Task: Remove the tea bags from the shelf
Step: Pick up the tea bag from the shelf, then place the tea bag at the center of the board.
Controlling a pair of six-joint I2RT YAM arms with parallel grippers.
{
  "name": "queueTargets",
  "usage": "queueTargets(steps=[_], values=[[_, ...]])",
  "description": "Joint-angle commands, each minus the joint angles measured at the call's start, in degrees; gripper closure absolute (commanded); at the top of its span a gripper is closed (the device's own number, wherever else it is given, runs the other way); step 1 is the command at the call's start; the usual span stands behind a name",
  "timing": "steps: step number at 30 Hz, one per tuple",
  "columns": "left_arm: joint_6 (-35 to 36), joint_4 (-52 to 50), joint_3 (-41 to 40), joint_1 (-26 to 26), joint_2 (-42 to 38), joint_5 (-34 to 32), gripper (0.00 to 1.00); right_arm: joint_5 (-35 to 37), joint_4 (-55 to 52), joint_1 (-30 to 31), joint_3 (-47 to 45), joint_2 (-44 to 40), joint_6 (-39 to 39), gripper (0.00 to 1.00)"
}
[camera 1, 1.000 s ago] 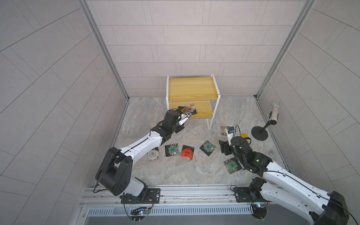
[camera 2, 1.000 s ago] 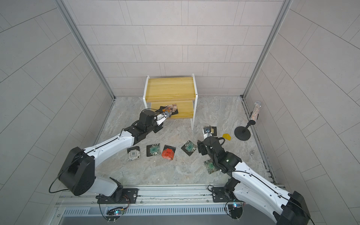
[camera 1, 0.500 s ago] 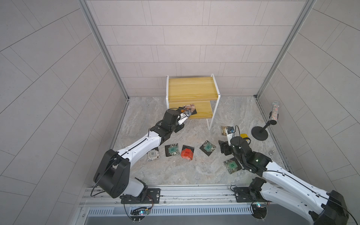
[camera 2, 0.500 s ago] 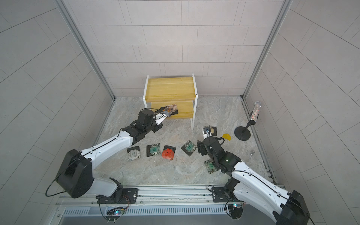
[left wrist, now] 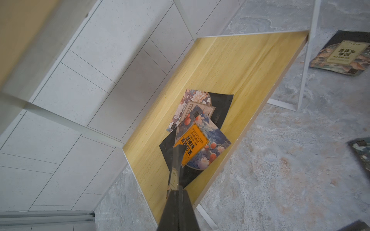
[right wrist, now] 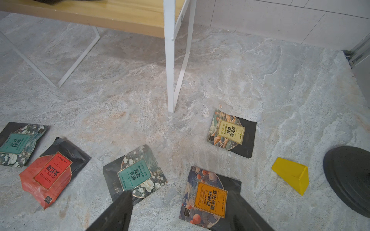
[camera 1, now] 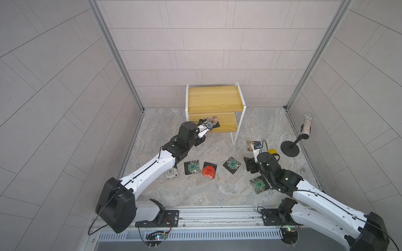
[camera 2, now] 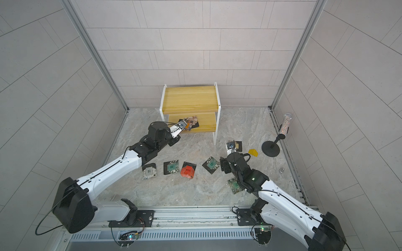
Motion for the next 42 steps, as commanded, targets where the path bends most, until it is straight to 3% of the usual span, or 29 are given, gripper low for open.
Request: queueTargets(steps=[1,12,21,31,38,42], values=[[1.0,0.2,0.8,-1.6,-2.7,-2.6,1.0,0.0,0.4,-0.1,-0.2,0.3,0.2,0.22],[1.8,-3.3,-0.8,-7.6,-10.3,-8.7,1.0,-1.3,0.9,-0.1,0.9,1.8,-0.3,0.22],[-5.3,-14.5,-3.6,-12.8,-20.1,-18.2,1.0,-2.4,0.9,-0.1,2.7,2.8,-1.0,0.22],[-27.4,-30.1,-5.4,-14.1,-28.4,-32.0,1.0,-4.5,1.1,-0.1,4.1,5.0,-1.1,0.22],[-45.0,-43.7,-1.3,-13.5,-23.6,-43.4,1.0,-5.5,1.8,-0.1,4.0,5.8,-0.8,0.22],[-53.0,-50.0,0.8,-7.6,-20.6,-42.1,1.0,-5.5,1.7,-0.1,3.9,5.3,-0.7,0.22]])
